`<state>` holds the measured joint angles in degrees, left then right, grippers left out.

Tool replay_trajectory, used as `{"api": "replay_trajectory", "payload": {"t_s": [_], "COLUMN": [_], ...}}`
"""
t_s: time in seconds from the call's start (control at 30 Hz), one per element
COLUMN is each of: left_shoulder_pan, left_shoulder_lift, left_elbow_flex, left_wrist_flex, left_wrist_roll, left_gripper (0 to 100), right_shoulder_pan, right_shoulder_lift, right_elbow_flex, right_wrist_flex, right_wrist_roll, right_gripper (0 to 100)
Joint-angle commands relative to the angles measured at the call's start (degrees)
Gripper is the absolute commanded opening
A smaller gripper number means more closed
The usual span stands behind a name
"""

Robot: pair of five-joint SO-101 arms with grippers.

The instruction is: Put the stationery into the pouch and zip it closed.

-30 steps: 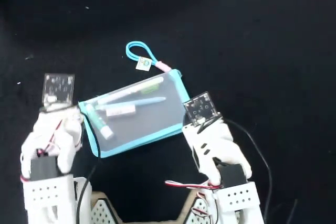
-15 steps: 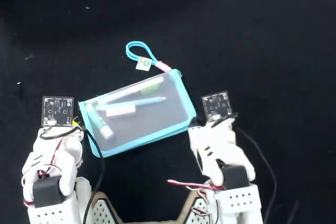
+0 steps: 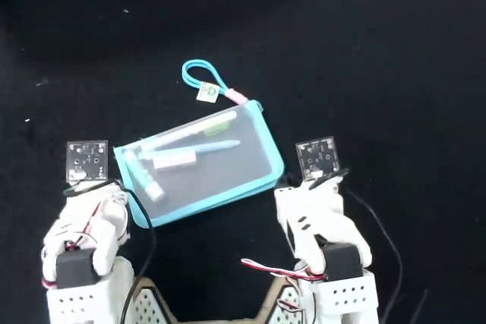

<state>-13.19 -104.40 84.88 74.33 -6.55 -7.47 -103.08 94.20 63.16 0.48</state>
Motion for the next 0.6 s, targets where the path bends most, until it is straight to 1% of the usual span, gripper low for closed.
{"api": "replay_trajectory", "payload": {"t_s": [0.0,0.13,0.3,0.4,0.5,0.57], "left_shoulder_pan": [0.13,0.13,0.22,0.40,0.92,3.56], "left_shoulder_lift": [-0.18,-0.18,0.18,0.09,-0.09,-0.09], "left_elbow_flex": [2.68,6.81,12.70,12.44,12.44,12.35], "left_wrist_flex": [0.00,-1.32,-1.58,-1.49,-1.49,-1.85], "left_wrist_roll": [1.32,1.23,1.67,1.67,1.93,6.42], "left_gripper": [3,3,3,3,3,3], "right_shoulder_pan": [6.33,9.76,12.57,12.66,12.92,12.92], "right_shoulder_lift": [-5.49,-5.23,-5.41,-5.41,-5.32,-5.32], "right_elbow_flex": [-0.31,2.42,2.24,2.33,2.33,2.33], "right_wrist_flex": [2.64,2.55,6.33,11.34,11.52,11.52], "right_wrist_roll": [-0.35,-0.18,0.09,0.09,-0.18,-0.18], "right_gripper": [1.6,1.8,1.8,1.8,1.5,1.5]}}
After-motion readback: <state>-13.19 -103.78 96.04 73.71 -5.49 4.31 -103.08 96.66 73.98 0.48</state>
